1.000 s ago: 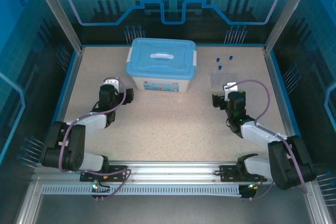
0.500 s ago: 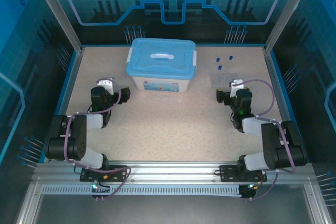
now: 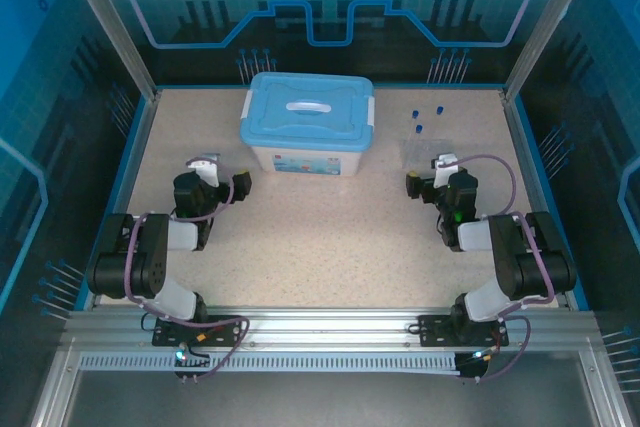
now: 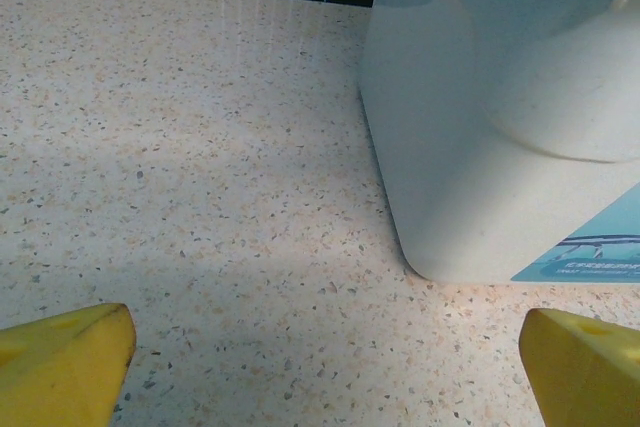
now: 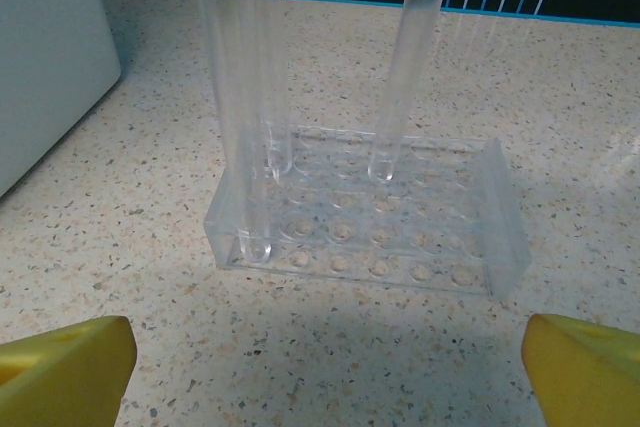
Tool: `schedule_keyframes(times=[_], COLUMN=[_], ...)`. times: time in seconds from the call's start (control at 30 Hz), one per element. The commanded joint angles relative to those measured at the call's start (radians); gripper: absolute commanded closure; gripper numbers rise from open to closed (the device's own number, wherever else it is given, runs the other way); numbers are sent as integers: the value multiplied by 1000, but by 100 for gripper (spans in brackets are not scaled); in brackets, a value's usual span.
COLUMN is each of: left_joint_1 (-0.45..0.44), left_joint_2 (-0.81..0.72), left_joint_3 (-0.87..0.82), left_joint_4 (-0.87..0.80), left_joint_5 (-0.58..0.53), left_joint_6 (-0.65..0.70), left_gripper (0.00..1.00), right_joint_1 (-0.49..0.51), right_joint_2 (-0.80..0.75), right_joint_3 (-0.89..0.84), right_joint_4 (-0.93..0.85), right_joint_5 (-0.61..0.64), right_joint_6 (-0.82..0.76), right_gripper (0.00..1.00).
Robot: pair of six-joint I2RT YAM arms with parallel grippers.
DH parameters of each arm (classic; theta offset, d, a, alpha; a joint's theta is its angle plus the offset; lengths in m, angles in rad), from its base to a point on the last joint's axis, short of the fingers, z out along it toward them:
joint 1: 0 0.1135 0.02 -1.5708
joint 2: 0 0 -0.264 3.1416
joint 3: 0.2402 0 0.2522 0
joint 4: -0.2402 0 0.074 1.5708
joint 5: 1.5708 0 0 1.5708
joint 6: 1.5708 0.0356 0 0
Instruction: Organize the chemistry lab equipment
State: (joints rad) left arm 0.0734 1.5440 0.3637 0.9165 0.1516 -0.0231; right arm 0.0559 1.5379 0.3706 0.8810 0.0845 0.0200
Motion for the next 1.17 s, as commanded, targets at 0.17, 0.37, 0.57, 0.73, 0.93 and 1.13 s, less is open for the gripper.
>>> schedule_keyframes(times=[0.17,0.37,0.57,0.73,0.93,1.13], left_joint_1=[-27,-40,-38,-39,-38,-38], left_joint_2=[2,2,2,3,3,2], left_joint_3=[13,15,14,15,19,18], left_joint_4=[11,7,5,7,1,3], left_joint_5=[-26,-49,-49,-49,-70,-67], left_joint_6=[32,38,37,37,31,31], left_gripper=[1,1,0,0,1,1], right_joint_1=[1,15,14,13,13,13], right_joint_2=[4,5,5,5,5,5], right_joint_3=[24,25,25,24,24,25], right_joint_4=[22,21,21,21,21,21], right_joint_5=[-11,9,11,10,11,9], right_joint_6=[-22,-30,-30,-30,-31,-31], right_gripper=[0,0,0,0,0,0])
